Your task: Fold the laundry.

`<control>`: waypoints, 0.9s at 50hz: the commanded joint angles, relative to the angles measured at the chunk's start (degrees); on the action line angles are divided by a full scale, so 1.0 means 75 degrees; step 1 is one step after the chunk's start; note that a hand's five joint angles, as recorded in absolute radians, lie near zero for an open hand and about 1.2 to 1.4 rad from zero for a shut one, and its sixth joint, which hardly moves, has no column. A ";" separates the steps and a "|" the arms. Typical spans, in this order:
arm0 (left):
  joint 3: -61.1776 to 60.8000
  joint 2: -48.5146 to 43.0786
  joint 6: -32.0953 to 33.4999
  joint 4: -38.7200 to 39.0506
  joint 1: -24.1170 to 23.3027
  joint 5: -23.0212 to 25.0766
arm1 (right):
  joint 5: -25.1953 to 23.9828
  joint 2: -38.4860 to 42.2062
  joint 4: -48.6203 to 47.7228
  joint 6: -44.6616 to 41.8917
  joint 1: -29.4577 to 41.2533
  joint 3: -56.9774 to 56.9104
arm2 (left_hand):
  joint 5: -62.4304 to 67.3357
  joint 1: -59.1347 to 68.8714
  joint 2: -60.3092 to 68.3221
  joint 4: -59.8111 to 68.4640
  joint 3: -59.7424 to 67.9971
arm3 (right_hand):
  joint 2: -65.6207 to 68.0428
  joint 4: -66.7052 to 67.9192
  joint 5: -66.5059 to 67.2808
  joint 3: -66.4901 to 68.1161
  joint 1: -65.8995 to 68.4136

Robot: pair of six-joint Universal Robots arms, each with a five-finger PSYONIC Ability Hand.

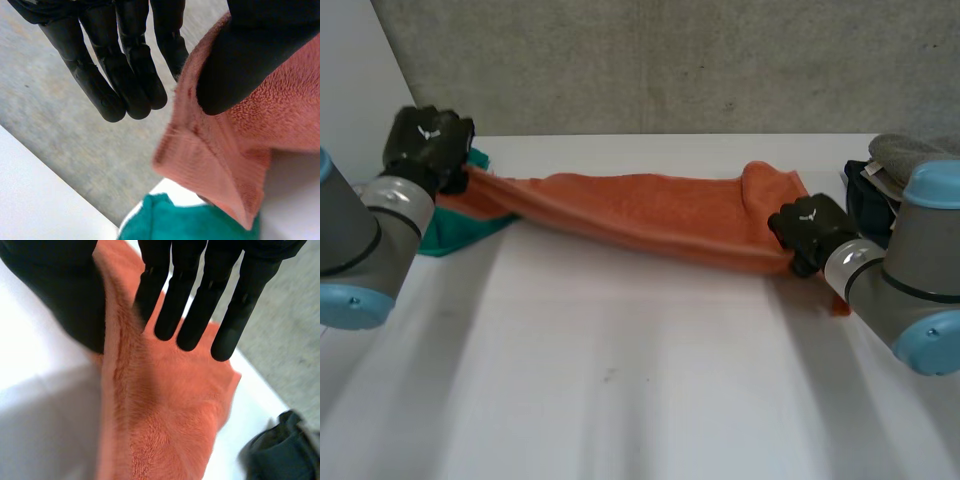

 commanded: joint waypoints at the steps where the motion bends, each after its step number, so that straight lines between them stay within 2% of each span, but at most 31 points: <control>1: -0.0119 -0.0056 0.0283 0.0067 0.0016 0.0091 | 0.0372 0.0352 0.0981 0.0715 -0.0108 -0.0657 | 0.1756 0.1790 0.1514 0.1510 0.1578 | -0.2270 -0.2423 -0.2400 -0.2408 -0.2353; 9: -0.0131 0.0226 0.0201 0.0067 0.0156 -0.0014 | 0.0829 0.0644 0.1660 0.2391 -0.0611 -0.1207 | 0.1756 0.1790 0.1514 0.1510 0.1578 | -0.2117 -0.2270 -0.2248 -0.2255 -0.2200; 12: -0.0131 0.0273 0.0189 0.0044 0.0215 -0.0049 | 0.0900 0.0820 0.2095 0.2499 -0.0752 -0.1430 | 0.1756 0.1790 0.1514 0.1510 0.1578 | -0.2026 -0.2180 -0.2157 -0.2164 -0.2109; 19: -0.0189 0.0379 0.0177 -0.0272 0.0192 0.0009 | 0.0982 0.1266 0.3068 0.1961 -0.1034 -0.1923 | 0.1756 0.1790 0.1514 0.1510 0.1578 | -0.1176 -0.1329 -0.1306 -0.1314 -0.1259; 20: -0.0189 0.0379 0.0177 -0.0331 0.0180 0.0021 | 0.0982 0.1266 0.3151 0.1890 -0.1057 -0.1923 | 0.1756 0.1790 0.1514 0.1510 0.1578 | -0.0841 -0.0994 -0.0971 -0.0979 -0.0924; 23: -0.0236 0.0402 0.0189 -0.0542 0.0145 -0.0003 | 0.0971 0.1220 0.3339 0.1668 -0.1128 -0.1865 | 0.1756 0.1790 0.1514 0.1510 0.1578 | 0.3991 0.3838 0.3861 0.3853 0.3908; 27: -0.0423 0.0589 0.0294 -0.1021 0.0122 -0.0026 | 0.0948 0.0834 0.3421 0.1573 -0.1257 -0.1549 | 0.1756 0.1790 0.1514 0.1510 0.1578 | 0.4010 0.3857 0.3880 0.3872 0.3927; 30: -0.0704 0.0999 0.0528 -0.1759 0.0098 -0.0015 | 0.0726 -0.0102 0.3292 0.1445 -0.1467 -0.0788 | 0.1756 0.1790 0.1514 0.1510 0.1578 | 0.4010 0.3857 0.3880 0.3872 0.3927; 32: -0.0961 0.1384 0.0843 -0.2483 0.0133 0.0009 | 0.0294 -0.0943 0.3245 0.0805 -0.1712 -0.0309 | 0.1756 0.1790 0.1514 0.1510 0.1578 | 0.4010 0.3857 0.3880 0.3872 0.3927; 35: -0.1231 0.1725 0.1230 -0.3364 0.0156 -0.0026 | -0.0153 -0.1580 0.3467 -0.0309 -0.1983 0.0103 | 0.1756 0.1790 0.1514 0.1510 0.1578 | 0.4010 0.3857 0.3880 0.3872 0.3927; 37: -0.1478 0.2030 0.1617 -0.4406 0.0227 -0.0038 | -0.0458 -0.1909 0.4110 -0.1610 -0.2287 0.0490 | 0.1756 0.1790 0.1514 0.1510 0.1578 | 0.4010 0.3857 0.3880 0.3872 0.3927; 38: -0.1560 0.2089 0.1723 -0.4746 0.0262 -0.0015 | -0.0505 -0.1991 0.4391 -0.2055 -0.2381 0.0607 | 0.1756 0.1790 0.1514 0.1510 0.1578 | 0.4010 0.3857 0.3880 0.3872 0.3927; 39: -0.1700 0.2194 0.1921 -0.5353 0.0355 0.0009 | -0.0483 -0.2084 0.5008 -0.2976 -0.2567 0.0782 | 0.1756 0.1790 0.1514 0.1510 0.1578 | 0.4010 0.3857 0.3880 0.3872 0.3927; 43: -0.1900 0.2184 0.2309 -0.6329 0.0473 0.0219 | -0.0366 -0.2051 0.6194 -0.4924 -0.2861 0.0913 | 0.1756 0.1790 0.1514 0.1510 0.1578 | 0.4010 0.3857 0.3880 0.3872 0.3927; 45: -0.1912 0.2090 0.2427 -0.6285 0.0473 0.0348 | -0.0237 -0.1992 0.6304 -0.5071 -0.2862 0.0866 | 0.1756 0.1790 0.1514 0.1510 0.1578 | 0.4010 0.3857 0.3880 0.3872 0.3927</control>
